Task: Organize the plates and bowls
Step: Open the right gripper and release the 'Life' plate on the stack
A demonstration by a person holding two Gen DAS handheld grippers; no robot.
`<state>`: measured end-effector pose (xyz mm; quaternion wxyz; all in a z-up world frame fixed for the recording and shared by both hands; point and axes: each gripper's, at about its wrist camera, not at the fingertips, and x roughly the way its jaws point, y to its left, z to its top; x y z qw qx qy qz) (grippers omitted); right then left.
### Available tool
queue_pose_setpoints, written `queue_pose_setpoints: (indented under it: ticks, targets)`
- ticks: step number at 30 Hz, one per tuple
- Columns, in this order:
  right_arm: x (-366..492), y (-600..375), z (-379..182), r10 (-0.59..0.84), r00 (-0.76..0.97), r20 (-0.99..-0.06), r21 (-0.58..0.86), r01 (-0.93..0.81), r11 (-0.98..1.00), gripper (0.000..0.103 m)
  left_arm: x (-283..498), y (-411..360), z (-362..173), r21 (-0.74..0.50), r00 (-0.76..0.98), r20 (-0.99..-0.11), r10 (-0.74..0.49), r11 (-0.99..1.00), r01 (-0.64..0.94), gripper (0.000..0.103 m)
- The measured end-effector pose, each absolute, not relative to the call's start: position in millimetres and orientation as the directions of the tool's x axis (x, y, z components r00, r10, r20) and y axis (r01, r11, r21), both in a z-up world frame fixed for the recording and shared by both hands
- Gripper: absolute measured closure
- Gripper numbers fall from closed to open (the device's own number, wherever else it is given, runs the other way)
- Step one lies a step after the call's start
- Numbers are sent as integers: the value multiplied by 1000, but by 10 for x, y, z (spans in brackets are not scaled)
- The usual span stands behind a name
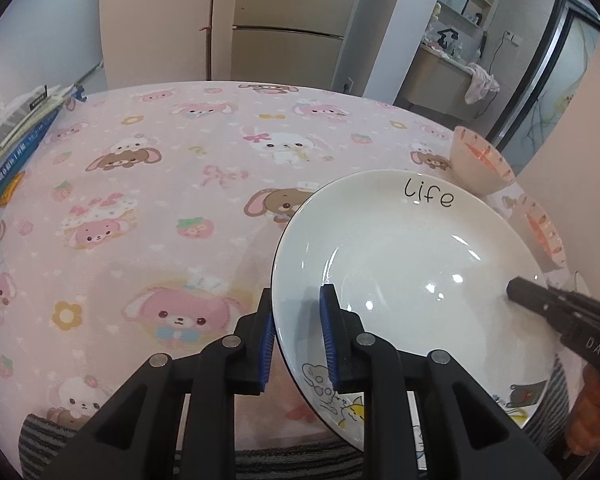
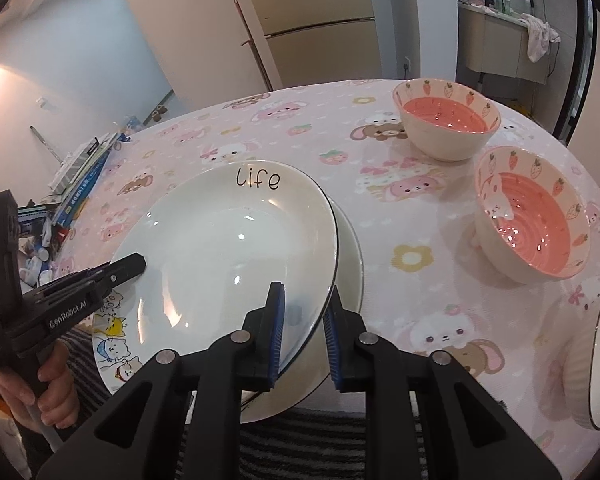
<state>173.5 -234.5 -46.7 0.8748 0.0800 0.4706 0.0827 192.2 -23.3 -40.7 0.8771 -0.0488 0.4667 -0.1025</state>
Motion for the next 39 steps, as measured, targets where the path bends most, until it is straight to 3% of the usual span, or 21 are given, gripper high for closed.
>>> queue_pose_setpoints:
  ticks: [9,26,33,39]
  targets:
    - [1696,-2364,-456,185,557,-810,180,-64,982,84,1860,-472,-447,7,593,-801,-86,988,153,81]
    - [1598,-2330,-525,162,548,-821,132,-95,987,85,1846,-431,-452,-12,598,-796,-95,990,141,80]
    - [1526,-2172,-514,65,592,-803,-5,-116,993,83,1838,-446,-453,-4,598,-796,-89,990,143,80]
    - [1603,-2190,-535,52,627,-777,-26,-115,993,83,1850,-434,-472,-23,589,-801,-108,988,151,76]
